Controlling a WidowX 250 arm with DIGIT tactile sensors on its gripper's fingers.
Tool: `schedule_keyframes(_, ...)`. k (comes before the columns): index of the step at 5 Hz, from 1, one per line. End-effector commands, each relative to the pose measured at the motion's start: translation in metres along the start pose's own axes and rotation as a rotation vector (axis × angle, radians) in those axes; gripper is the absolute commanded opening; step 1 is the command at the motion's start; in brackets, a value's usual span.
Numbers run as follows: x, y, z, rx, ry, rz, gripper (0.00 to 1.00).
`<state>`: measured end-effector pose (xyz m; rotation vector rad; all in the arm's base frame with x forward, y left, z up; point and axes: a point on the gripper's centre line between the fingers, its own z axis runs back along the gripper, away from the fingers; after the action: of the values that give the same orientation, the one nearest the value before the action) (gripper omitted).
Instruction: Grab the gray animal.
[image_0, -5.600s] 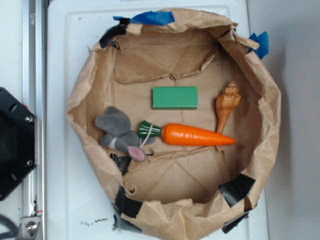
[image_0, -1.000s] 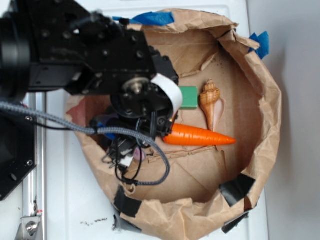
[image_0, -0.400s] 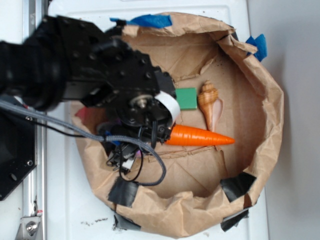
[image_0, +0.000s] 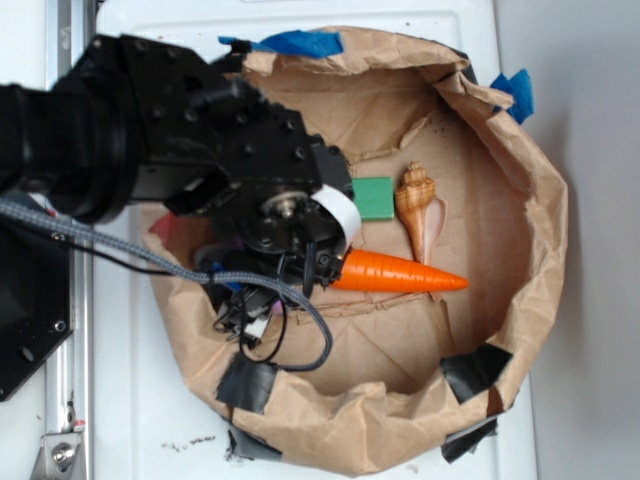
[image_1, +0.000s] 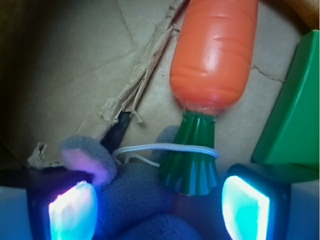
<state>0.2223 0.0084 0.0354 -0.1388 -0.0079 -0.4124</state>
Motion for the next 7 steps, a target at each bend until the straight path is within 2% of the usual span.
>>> schedule_keyframes(1, 0.003, -0.003, 0.004, 0.029, -0.019, 0.014, 0.0)
schedule_keyframes(5, 0.003, -0.002, 0.018, 0.049, -0.046, 0.01, 0.0)
schedule_keyframes(6, 0.001, -0.001, 0.028, 0.069, -0.062, 0.029, 0.0)
schedule_keyframes(7, -0.001, 0.004, 0.046, 0.092, -0.105, 0.058, 0.0)
